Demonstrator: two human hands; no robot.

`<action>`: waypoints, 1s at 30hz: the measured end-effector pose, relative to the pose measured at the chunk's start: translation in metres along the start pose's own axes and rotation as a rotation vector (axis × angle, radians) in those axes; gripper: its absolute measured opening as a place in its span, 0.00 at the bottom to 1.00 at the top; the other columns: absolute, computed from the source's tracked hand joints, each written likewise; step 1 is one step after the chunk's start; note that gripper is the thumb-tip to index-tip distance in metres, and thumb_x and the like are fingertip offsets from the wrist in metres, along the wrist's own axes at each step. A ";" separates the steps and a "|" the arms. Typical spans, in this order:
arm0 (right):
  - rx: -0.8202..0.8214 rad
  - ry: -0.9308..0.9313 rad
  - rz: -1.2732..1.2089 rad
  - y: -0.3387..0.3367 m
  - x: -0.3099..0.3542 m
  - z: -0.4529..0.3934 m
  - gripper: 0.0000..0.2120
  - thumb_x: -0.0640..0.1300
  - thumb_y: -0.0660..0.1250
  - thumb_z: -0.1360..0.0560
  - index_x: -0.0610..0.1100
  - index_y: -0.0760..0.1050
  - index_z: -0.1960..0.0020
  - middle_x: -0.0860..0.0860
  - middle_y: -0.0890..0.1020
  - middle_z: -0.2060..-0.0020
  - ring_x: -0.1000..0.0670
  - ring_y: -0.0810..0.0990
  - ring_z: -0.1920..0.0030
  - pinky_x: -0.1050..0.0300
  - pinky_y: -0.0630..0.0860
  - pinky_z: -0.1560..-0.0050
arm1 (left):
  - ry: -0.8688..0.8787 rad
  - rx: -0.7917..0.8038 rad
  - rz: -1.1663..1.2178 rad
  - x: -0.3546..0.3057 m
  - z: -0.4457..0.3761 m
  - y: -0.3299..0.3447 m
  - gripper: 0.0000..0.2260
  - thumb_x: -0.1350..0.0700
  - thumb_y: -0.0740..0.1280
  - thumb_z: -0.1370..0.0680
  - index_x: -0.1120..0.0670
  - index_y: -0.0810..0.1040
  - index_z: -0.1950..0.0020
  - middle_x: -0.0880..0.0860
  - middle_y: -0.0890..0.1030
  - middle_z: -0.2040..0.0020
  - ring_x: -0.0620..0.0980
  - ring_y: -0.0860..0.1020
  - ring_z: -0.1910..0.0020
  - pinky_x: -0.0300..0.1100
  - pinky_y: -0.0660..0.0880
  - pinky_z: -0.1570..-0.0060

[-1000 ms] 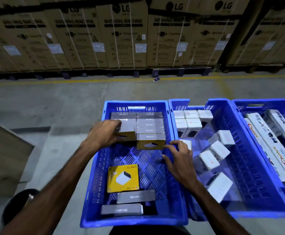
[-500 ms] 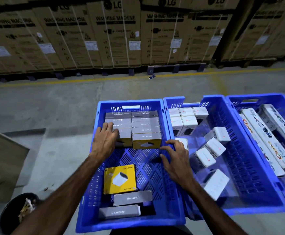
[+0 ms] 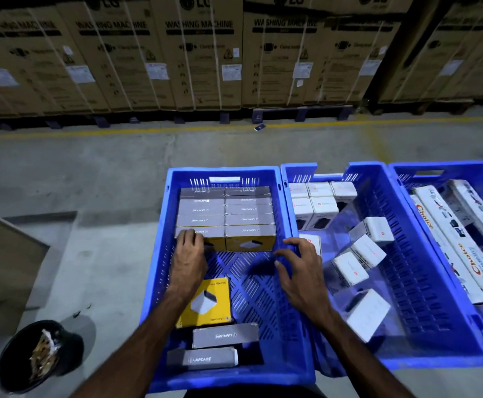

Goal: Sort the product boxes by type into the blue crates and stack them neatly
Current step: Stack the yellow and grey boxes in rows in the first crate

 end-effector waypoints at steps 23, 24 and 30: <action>0.043 0.002 0.000 0.000 -0.003 0.000 0.07 0.47 0.70 0.23 0.48 0.82 0.46 0.48 0.75 0.37 0.44 0.73 0.35 0.41 0.74 0.42 | 0.083 0.803 -0.062 0.009 0.041 0.031 0.54 0.45 0.85 0.40 0.51 0.59 0.21 0.56 0.66 0.22 0.59 0.66 0.23 0.63 0.58 0.22; 0.042 0.003 0.003 0.000 -0.003 0.000 0.07 0.47 0.71 0.23 0.48 0.82 0.46 0.48 0.75 0.36 0.44 0.73 0.35 0.42 0.74 0.43 | 0.067 0.801 -0.025 0.010 0.040 0.029 0.52 0.47 0.86 0.40 0.50 0.60 0.22 0.55 0.68 0.23 0.59 0.68 0.24 0.62 0.61 0.23; 0.030 -0.004 0.005 -0.003 0.001 0.001 0.06 0.47 0.71 0.23 0.49 0.82 0.47 0.48 0.76 0.37 0.45 0.73 0.35 0.44 0.74 0.42 | 0.007 0.631 0.295 0.018 0.029 -0.007 0.30 0.63 0.80 0.35 0.44 0.72 0.41 0.49 0.83 0.46 0.51 0.81 0.52 0.47 0.80 0.59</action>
Point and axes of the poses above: each hand's wrist, its own z-axis away from the middle knuckle, its own y-axis out of the palm, x = y × z, the point moved 2 cm from there along -z, towards the middle knuckle
